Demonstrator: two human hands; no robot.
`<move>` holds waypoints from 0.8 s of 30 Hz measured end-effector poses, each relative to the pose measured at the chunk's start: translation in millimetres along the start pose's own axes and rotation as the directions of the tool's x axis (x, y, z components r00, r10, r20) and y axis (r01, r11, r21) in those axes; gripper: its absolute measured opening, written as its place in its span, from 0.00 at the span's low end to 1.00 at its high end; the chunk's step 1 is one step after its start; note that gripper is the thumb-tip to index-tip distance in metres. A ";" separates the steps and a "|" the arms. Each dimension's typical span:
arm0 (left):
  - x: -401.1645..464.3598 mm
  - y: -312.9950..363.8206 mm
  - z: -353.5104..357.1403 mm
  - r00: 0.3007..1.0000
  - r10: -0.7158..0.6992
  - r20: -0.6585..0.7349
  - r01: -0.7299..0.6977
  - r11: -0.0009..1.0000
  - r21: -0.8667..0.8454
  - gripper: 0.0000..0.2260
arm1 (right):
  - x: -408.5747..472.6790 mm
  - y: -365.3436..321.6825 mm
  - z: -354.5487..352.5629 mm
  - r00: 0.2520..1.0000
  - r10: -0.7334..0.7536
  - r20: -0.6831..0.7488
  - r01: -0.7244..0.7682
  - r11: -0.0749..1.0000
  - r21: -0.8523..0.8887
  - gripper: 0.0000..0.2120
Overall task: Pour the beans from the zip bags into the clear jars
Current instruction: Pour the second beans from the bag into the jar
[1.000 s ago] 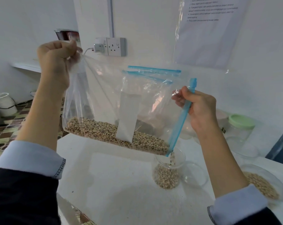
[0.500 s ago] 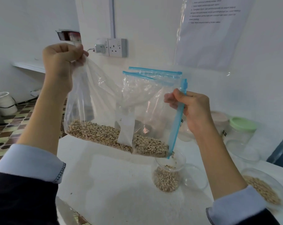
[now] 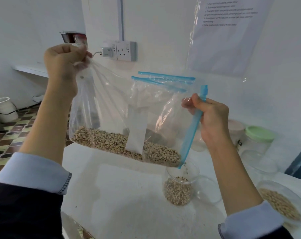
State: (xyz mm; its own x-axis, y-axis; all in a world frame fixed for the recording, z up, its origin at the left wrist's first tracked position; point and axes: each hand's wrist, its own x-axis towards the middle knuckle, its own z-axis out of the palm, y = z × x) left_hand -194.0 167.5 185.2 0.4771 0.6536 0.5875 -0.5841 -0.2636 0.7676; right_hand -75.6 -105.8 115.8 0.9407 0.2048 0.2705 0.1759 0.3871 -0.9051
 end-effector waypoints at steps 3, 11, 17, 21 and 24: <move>-0.1 0.1 0.4 1.000 -0.003 0.018 0.003 1.000 0.016 0.15 | -0.9 0.1 1.4 1.000 0.003 -0.018 -0.004 1.000 -0.031 0.10; -1.9 -1.7 1.8 0.999 -0.005 0.045 0.004 1.000 0.031 0.15 | -3.9 2.2 3.2 0.999 0.034 -0.014 -0.035 0.999 -0.021 0.07; -2.8 2.1 2.7 0.999 0.016 0.042 -0.018 0.999 0.038 0.15 | -5.2 1.1 4.7 0.998 0.003 -0.062 -0.002 1.000 0.014 0.10; -6.1 2.0 5.0 0.999 0.021 0.039 -0.023 0.999 0.040 0.15 | -7.3 3.3 3.8 0.998 0.015 -0.064 -0.014 1.000 0.011 0.08; -6.2 1.6 5.5 0.999 0.021 0.042 -0.023 0.999 0.042 0.16 | -7.7 1.6 3.8 0.999 0.020 -0.032 -0.020 1.000 0.012 0.08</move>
State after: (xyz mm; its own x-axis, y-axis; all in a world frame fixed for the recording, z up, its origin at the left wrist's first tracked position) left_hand -194.4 159.1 184.2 0.4915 0.6178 0.6138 -0.5670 -0.3078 0.7640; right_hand -83.6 -103.3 113.5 0.9530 0.1834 0.2411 0.1536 0.3933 -0.9065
